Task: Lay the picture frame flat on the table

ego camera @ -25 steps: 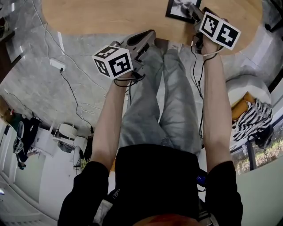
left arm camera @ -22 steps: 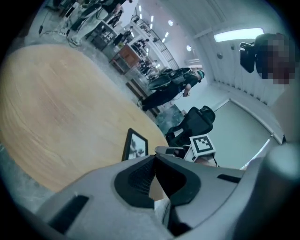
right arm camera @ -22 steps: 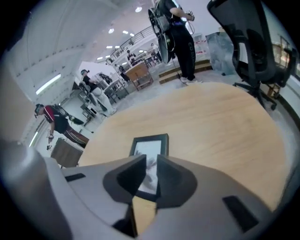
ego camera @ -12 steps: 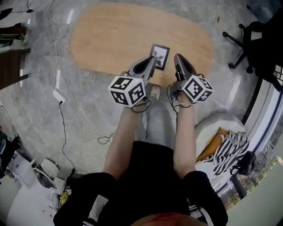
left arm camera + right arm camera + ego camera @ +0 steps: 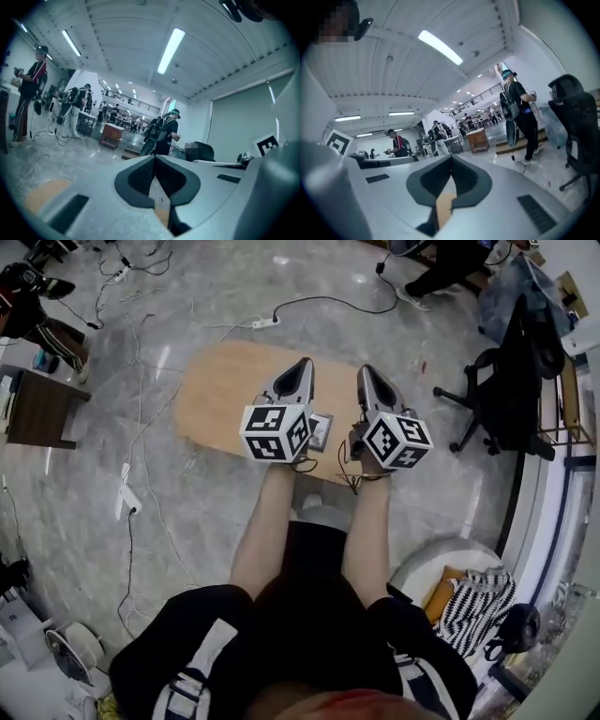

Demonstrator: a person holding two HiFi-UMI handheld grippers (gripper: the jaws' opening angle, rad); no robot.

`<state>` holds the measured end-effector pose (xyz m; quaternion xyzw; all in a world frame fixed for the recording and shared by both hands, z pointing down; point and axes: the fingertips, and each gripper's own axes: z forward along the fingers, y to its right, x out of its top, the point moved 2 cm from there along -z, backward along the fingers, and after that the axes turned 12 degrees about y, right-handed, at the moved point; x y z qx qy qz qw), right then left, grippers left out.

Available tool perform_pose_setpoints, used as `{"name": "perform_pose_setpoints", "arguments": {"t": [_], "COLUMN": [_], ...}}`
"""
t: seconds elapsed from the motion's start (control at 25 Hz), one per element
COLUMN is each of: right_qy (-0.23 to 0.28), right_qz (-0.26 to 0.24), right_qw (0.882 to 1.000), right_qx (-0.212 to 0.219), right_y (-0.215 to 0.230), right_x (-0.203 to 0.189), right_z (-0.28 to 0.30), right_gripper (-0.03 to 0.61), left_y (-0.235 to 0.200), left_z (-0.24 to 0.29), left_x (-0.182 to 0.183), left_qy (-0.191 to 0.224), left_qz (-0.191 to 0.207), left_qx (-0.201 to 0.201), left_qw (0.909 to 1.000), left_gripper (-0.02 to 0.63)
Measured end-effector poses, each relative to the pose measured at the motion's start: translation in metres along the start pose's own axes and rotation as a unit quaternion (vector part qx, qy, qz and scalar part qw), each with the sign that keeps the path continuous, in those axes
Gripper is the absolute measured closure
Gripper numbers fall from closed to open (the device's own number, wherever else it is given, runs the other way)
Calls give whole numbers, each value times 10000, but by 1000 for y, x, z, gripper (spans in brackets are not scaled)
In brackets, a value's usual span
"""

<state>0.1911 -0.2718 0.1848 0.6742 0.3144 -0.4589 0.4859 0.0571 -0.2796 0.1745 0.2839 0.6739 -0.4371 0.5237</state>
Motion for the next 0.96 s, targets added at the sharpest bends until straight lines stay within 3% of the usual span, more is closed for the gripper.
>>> {"name": "perform_pose_setpoints", "arguments": {"t": [0.12, 0.36, 0.56, 0.76, 0.96], "right_qy": [114, 268, 432, 259, 330], "right_qz": [-642, -1134, -1197, -1415, -1854], "right_qw": [9978, 9931, 9917, 9894, 9821], "right_qx": [148, 136, 154, 219, 66], "right_y": [2, 30, 51, 74, 102], "right_x": [31, 19, 4, -61, -40], "right_z": [-14, -50, -15, 55, 38], "right_gripper": [568, 568, 568, 568, 568], "left_y": [27, 50, 14, -64, -30], "left_z": [3, -4, 22, 60, 71], "left_x": [11, -16, -27, -68, -82], "left_qy": [243, 367, 482, 402, 354], "left_qz": [206, 645, 885, 1070, 1180], "left_qx": [56, 110, 275, 576, 418], "left_qw": [9995, 9972, 9945, 9918, 9915], "left_gripper": [606, 606, 606, 606, 606]}}
